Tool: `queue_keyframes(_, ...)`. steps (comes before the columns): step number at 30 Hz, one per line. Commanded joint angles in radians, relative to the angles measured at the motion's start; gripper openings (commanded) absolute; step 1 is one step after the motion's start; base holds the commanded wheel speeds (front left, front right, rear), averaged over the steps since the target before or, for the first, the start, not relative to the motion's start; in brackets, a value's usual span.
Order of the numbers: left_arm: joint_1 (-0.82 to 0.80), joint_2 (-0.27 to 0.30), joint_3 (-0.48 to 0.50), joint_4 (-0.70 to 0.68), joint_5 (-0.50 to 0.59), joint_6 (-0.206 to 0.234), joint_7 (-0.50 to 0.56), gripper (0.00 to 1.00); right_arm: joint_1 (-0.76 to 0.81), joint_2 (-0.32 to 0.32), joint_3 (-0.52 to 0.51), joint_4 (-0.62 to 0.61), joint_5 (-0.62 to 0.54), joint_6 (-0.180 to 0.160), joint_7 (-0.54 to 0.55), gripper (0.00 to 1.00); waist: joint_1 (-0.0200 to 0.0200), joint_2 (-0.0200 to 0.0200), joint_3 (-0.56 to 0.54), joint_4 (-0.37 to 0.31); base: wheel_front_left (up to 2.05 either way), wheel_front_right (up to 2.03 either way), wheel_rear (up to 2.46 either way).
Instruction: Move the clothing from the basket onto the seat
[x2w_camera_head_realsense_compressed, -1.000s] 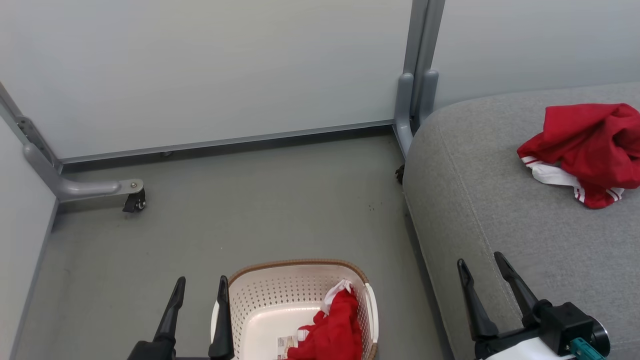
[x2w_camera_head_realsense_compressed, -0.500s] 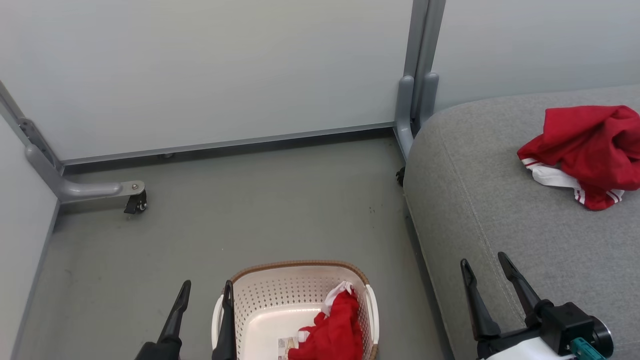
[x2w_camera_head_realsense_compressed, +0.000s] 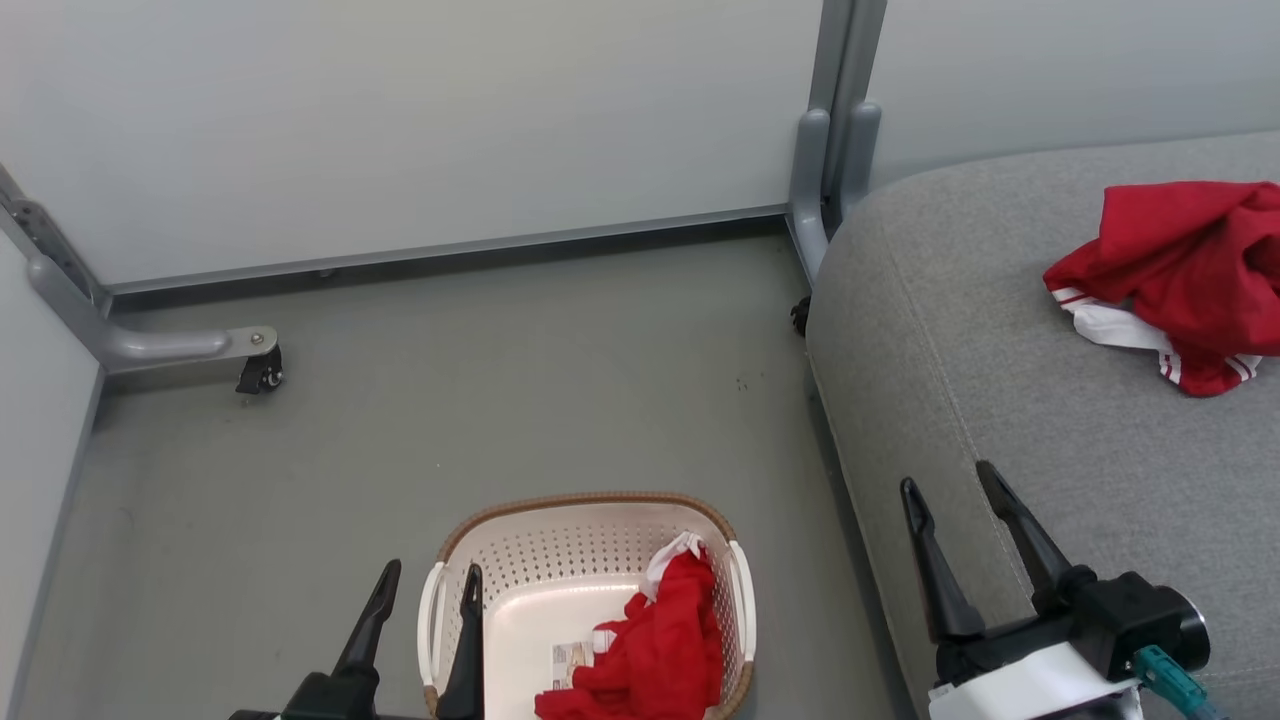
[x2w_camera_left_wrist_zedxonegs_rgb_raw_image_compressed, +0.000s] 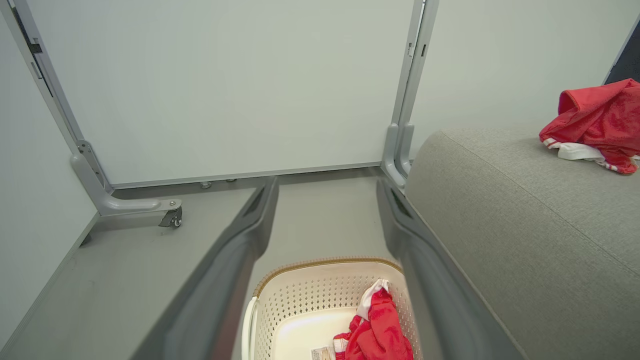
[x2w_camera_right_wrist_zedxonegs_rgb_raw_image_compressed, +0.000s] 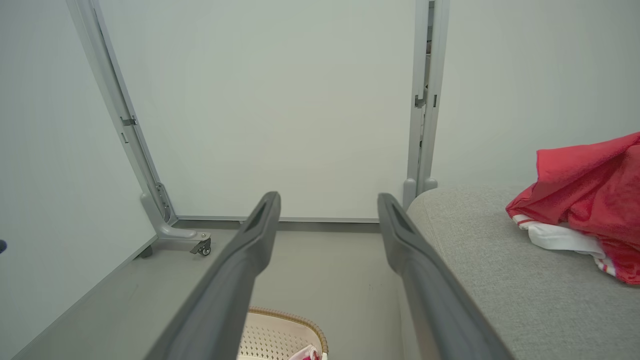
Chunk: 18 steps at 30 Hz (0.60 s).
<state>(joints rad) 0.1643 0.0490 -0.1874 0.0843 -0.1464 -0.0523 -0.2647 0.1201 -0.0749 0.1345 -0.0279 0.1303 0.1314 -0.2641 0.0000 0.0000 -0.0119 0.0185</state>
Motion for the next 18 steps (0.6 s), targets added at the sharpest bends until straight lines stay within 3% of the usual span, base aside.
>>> queue_keyframes(1,-0.027,0.003,0.001,0.012,0.006,-0.008,0.001,1.00,-0.022,-0.004,-0.003,-0.015,0.005,-0.001,-0.001,1.00,0.0000,0.0000,0.030,-0.007,0.00,0.00,0.00)
queue_keyframes(11,-0.239,0.003,-0.025,0.126,0.043,-0.059,0.001,1.00,-0.213,-0.008,-0.079,-0.114,-0.010,-0.001,0.000,1.00,0.0000,0.0000,0.281,-0.031,0.00,0.00,0.00)
queue_keyframes(18,-0.444,0.015,-0.088,0.327,0.053,-0.079,0.000,1.00,-0.347,-0.012,-0.142,-0.187,-0.046,-0.001,-0.001,1.00,0.0000,0.0000,0.449,-0.059,0.00,0.00,0.00)
